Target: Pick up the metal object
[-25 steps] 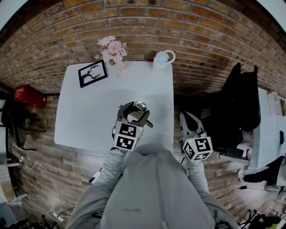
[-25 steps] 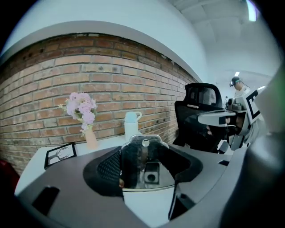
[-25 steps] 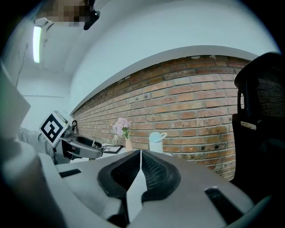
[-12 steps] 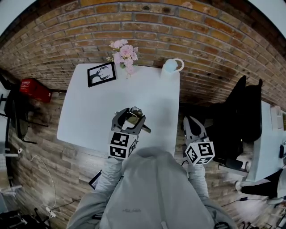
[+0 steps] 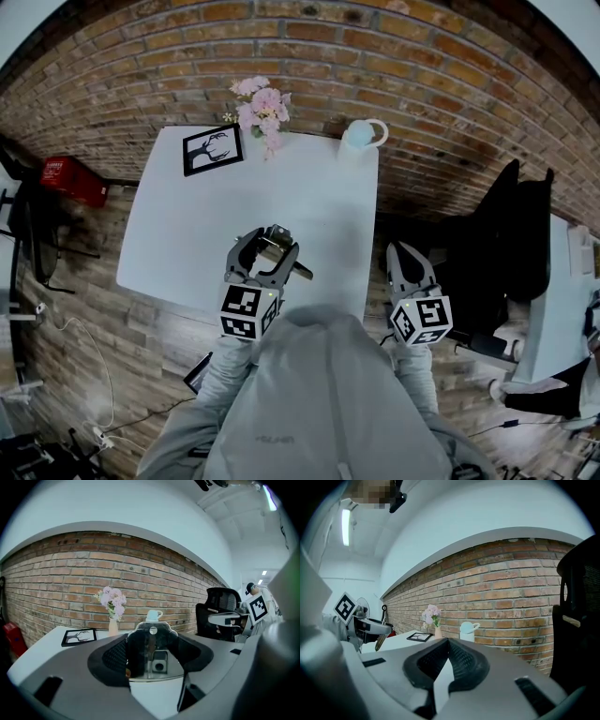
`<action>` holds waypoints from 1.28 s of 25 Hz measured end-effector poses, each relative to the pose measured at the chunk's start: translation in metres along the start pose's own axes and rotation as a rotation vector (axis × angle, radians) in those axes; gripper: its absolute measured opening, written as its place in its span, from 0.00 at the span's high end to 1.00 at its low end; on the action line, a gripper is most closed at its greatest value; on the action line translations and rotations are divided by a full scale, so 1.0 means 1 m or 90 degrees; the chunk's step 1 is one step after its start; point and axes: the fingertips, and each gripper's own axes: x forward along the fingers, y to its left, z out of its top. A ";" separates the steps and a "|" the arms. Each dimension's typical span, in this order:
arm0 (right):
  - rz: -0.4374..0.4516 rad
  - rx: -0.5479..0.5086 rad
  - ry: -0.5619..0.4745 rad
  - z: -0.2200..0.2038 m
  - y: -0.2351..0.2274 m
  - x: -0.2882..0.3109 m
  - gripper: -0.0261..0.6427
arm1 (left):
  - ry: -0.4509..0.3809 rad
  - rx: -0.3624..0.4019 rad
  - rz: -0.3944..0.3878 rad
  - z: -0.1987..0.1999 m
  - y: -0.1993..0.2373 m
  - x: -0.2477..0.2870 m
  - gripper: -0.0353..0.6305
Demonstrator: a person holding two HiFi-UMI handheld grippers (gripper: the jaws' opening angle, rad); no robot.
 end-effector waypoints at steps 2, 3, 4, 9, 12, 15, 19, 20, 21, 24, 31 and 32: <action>0.003 -0.005 0.001 0.000 0.000 -0.001 0.93 | 0.004 -0.002 -0.001 -0.001 -0.001 0.000 0.49; 0.003 -0.007 0.002 0.000 -0.001 -0.001 0.93 | 0.006 -0.004 -0.001 -0.002 -0.001 0.000 0.49; 0.003 -0.008 0.004 0.000 -0.001 -0.001 0.93 | 0.009 -0.004 -0.002 -0.002 -0.002 0.000 0.49; 0.002 -0.022 0.009 -0.001 -0.002 -0.002 0.93 | 0.015 -0.001 -0.007 -0.004 -0.004 0.001 0.49; 0.001 -0.029 0.011 -0.001 -0.001 -0.004 0.93 | 0.015 0.000 -0.007 -0.004 -0.004 0.001 0.49; -0.003 -0.031 0.012 -0.002 -0.002 -0.005 0.93 | 0.015 0.000 -0.008 -0.004 -0.004 0.002 0.49; -0.008 -0.029 0.010 -0.003 -0.004 -0.007 0.93 | 0.017 0.000 -0.011 -0.005 -0.004 0.003 0.49; -0.009 -0.028 0.009 -0.003 -0.004 -0.008 0.93 | 0.017 0.000 -0.011 -0.005 -0.005 0.004 0.49; -0.009 -0.028 0.009 -0.003 -0.004 -0.008 0.93 | 0.017 0.001 -0.011 -0.005 -0.005 0.004 0.49; -0.011 -0.026 0.009 -0.003 -0.004 -0.009 0.93 | 0.017 0.001 -0.011 -0.004 -0.004 0.003 0.49; 0.001 -0.015 0.005 -0.004 0.000 -0.011 0.93 | 0.018 0.005 -0.011 -0.004 -0.005 0.002 0.49; 0.002 -0.017 0.005 -0.004 0.001 -0.011 0.93 | 0.018 0.005 -0.011 -0.004 -0.005 0.002 0.49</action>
